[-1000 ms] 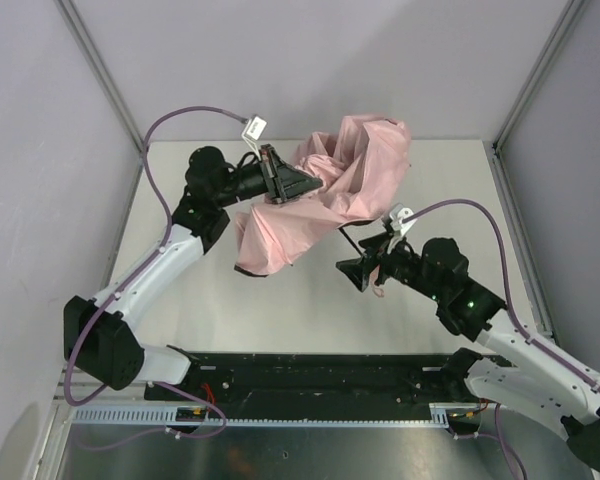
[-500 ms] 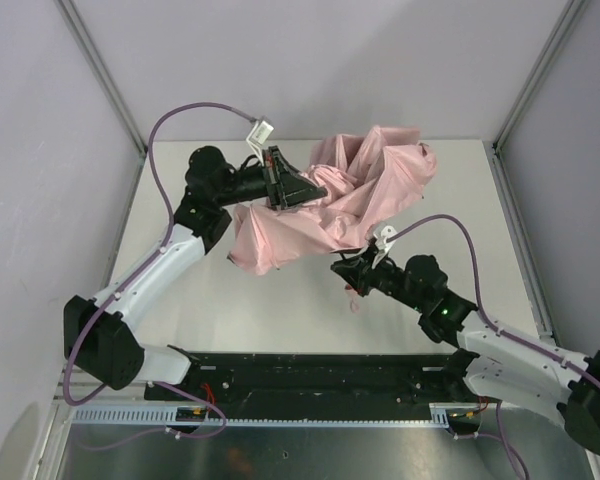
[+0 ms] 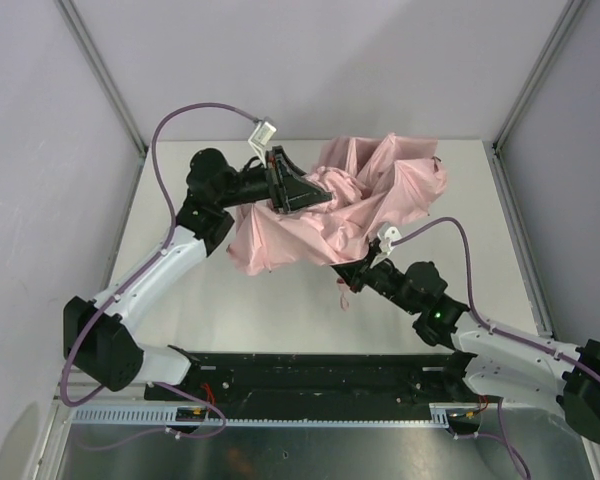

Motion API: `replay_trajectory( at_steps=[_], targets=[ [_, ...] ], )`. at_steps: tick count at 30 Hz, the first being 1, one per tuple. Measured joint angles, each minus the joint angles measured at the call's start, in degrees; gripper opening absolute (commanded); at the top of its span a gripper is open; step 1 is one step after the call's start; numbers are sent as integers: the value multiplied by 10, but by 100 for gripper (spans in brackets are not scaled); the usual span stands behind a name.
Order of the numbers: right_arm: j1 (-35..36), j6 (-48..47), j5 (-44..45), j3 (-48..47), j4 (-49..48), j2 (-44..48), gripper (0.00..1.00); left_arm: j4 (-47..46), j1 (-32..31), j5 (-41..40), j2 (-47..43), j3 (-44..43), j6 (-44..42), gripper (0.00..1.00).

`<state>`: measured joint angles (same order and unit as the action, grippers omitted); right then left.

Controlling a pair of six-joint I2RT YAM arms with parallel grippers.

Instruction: Put away the umbrella

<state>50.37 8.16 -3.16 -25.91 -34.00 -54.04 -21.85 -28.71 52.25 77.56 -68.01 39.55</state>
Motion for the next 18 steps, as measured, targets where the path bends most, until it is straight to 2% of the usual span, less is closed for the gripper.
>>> replay_trajectory(
  at_steps=[1,2,4,7,13,14,15,18],
  targets=[
    [0,2,4,3,-5,1,0,0,3,0,0,0,6,82],
    [-3,9,10,11,-13,6,0,0,9,2,-1,0,18,91],
    [-23,26,16,30,-24,25,0,2,26,3,-7,-1,39,97],
    [-67,50,9,60,-28,51,0,3,67,0,-31,-4,70,99],
    [-134,71,-40,74,-28,74,0,-1,140,-2,-108,-10,110,99],
    [-150,72,-54,74,-29,78,0,-4,144,-3,-122,-9,111,97],
    [-162,72,-68,74,-31,81,0,-9,143,-4,-136,-4,111,92],
    [-193,74,-115,74,-40,83,0,-20,120,-5,-174,33,102,68]
  ],
)
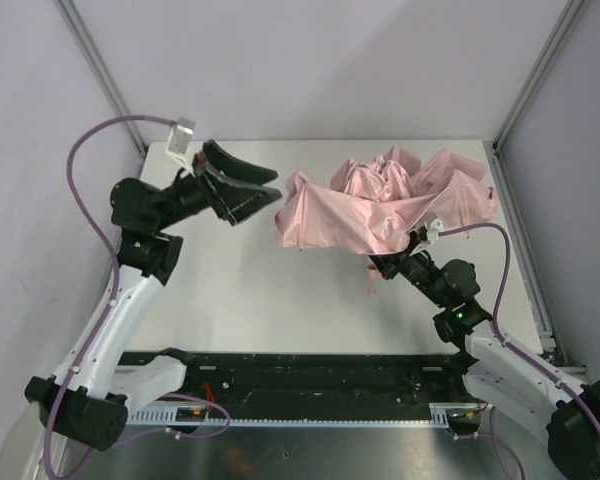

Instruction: Put away the umbrella

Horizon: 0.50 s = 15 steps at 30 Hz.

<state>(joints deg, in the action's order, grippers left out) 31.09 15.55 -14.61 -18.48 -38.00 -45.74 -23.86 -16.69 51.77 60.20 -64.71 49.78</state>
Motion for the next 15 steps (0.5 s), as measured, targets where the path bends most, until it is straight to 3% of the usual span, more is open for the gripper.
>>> replay_trajectory(
  at_steps=[3,4,6,8,10,15],
  targets=[
    [-22,6,-33,0,-4,0,0,0,-28,0,-15,40,-17,57],
    [-25,8,-43,0,-6,0,0,4,-37,-1,-12,48,-23,59],
    [-27,12,-60,0,-9,-1,0,15,-50,-3,-1,59,-34,73],
    [-27,16,-74,0,-12,-1,0,33,-62,-12,12,65,-48,79],
    [-27,20,-87,0,-13,-1,0,57,-77,-28,24,68,-64,71],
    [-27,27,-111,0,-17,-2,0,92,-125,-60,72,53,-98,36]
  ],
)
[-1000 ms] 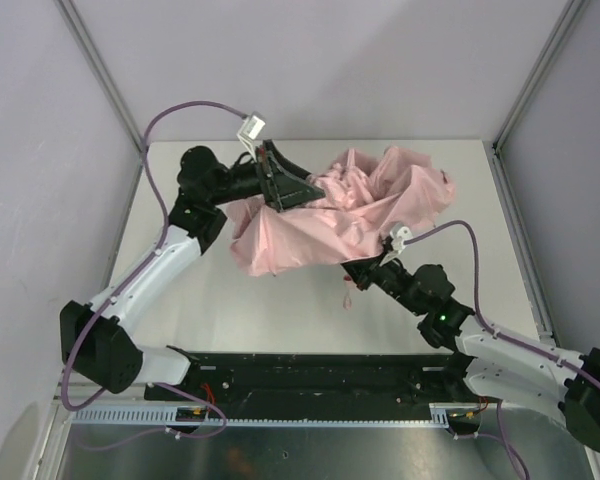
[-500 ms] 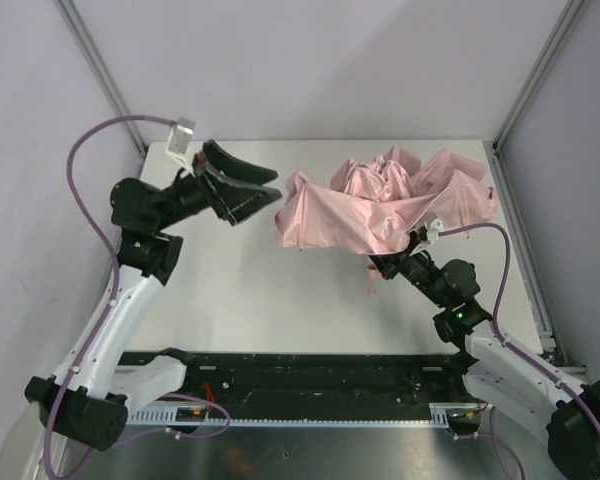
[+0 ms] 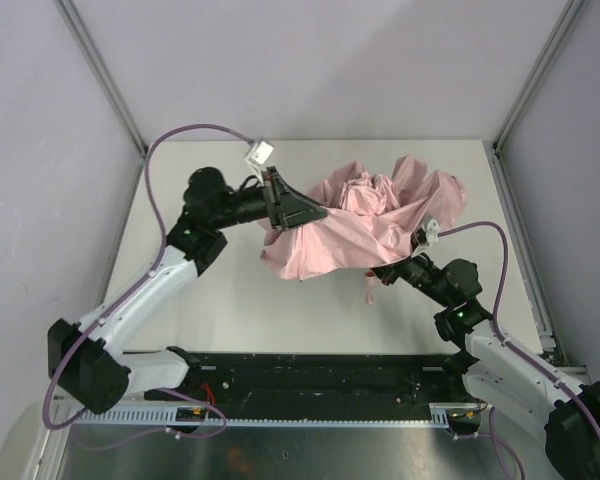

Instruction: Put away the umbrella

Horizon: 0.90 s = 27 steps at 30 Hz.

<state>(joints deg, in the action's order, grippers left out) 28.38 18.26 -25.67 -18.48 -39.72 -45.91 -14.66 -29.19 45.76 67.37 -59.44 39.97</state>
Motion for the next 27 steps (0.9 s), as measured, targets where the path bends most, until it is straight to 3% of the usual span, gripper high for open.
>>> replay_trajectory(
  at_steps=[4,7,11,13,18,22,24,27],
  targets=[
    [2,4,-4,0,0,-4,0,20,-58,-23,59,-39,-16,22],
    [5,8,-8,0,-2,-10,0,24,-96,-34,83,-61,-21,25],
    [8,8,-18,0,-5,-14,0,26,-109,-38,91,-75,-30,65],
    [8,8,-19,0,-5,-14,0,33,-109,-42,87,-76,-40,80],
    [7,8,-29,0,-5,-15,0,55,-102,-76,30,-40,-63,96],
    [7,10,-49,-4,-12,-27,0,67,-94,-130,-53,3,-95,98],
    [7,14,-61,-7,-17,-37,0,67,-90,-153,-91,17,-115,91],
    [6,20,-83,-11,-25,-50,0,66,-79,-161,-125,25,-141,73]
  ],
)
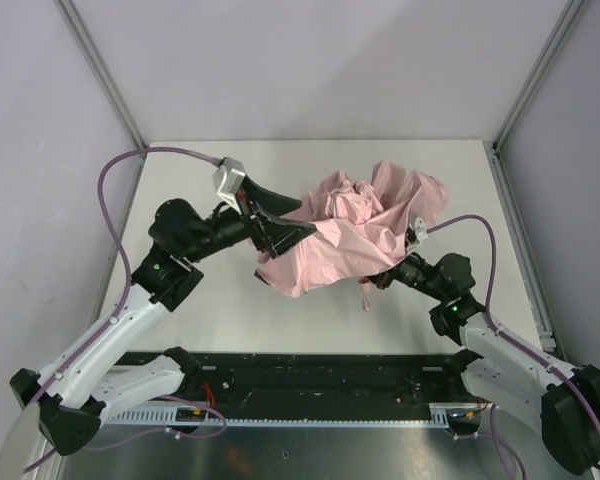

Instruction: Put away the umbrella

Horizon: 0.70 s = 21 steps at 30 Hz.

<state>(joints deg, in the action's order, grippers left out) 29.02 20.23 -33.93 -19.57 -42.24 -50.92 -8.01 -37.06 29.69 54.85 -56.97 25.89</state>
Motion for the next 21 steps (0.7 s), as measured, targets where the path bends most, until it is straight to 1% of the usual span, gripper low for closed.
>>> replay_trajectory(
  at_steps=[1,3,5,12,13,15,21],
  targets=[
    [0,3,-6,-1,-1,-3,0,0,3,0,-4,0,-3,68],
    [0,7,-18,-2,-1,-4,0,-3,13,15,-7,0,-15,54],
    [0,9,-30,-2,-1,-4,0,-2,18,33,-1,0,-21,44],
    [-2,12,-47,-8,-1,-4,0,8,23,116,44,0,-19,5],
    [-2,12,-49,-8,-1,-4,0,10,23,125,48,0,-19,3],
    [-3,12,-53,-8,0,-4,0,14,23,135,50,0,-20,1],
    [2,13,-67,-18,-1,-18,0,-7,11,143,63,-10,-15,0]
  ],
)
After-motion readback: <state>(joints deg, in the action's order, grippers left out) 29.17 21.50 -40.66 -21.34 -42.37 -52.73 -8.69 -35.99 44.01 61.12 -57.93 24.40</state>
